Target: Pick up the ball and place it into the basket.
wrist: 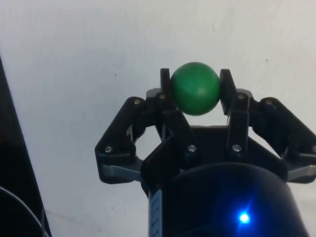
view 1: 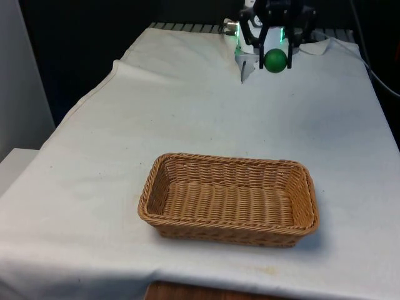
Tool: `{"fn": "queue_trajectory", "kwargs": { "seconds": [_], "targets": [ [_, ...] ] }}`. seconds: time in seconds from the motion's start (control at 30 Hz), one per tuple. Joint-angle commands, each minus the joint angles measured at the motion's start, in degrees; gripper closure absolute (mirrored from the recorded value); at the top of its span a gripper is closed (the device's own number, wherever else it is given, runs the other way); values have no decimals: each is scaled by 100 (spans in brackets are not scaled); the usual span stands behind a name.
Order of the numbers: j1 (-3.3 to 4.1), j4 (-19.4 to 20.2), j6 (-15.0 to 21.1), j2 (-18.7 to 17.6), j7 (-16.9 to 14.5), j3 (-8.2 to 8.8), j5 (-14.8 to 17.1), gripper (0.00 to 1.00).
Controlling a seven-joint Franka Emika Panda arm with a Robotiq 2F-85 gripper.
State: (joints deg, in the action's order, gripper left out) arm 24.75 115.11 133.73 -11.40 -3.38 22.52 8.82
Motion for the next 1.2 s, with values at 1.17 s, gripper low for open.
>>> {"fn": "queue_trajectory", "kwargs": {
  "seconds": [1.17],
  "targets": [
    [-218,-1770,378,-1965,-1152,201,928,100]
  ]
}}
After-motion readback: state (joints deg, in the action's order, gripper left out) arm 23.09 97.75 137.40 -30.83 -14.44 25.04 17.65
